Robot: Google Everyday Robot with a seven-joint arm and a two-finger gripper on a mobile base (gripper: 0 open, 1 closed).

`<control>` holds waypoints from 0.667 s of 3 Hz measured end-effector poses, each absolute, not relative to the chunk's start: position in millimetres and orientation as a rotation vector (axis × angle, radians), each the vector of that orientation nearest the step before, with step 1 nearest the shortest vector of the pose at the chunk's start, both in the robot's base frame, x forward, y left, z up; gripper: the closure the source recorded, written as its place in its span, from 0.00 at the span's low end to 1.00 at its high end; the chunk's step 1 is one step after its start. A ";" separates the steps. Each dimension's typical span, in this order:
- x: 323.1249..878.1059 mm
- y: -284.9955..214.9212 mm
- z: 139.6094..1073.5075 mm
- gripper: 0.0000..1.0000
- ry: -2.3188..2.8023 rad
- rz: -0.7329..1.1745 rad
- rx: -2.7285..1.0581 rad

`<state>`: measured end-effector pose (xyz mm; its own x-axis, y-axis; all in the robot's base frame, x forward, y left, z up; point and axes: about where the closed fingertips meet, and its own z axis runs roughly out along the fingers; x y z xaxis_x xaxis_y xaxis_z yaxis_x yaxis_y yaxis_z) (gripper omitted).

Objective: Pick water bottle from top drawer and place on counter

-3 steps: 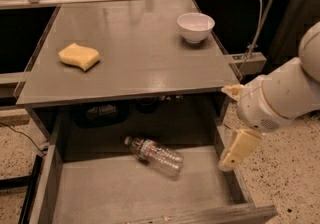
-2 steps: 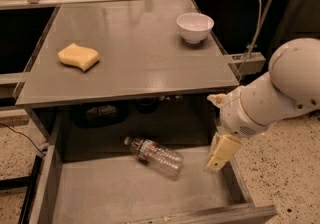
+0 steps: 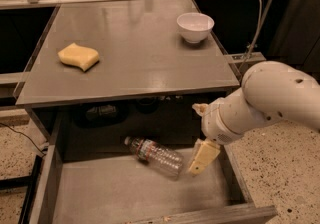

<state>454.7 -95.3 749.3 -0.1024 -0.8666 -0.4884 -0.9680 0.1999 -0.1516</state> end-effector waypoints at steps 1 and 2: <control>448.3 -75.5 731.2 0.00 1.984 0.312 -1.696; 448.3 -65.1 710.8 0.00 1.968 0.320 -1.658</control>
Offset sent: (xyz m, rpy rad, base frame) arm -0.0026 0.0401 -0.0640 0.1040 -0.0491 -0.0334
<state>448.3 -65.1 710.8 -0.0956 -0.8349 -0.5421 -0.9637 0.2139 -0.1596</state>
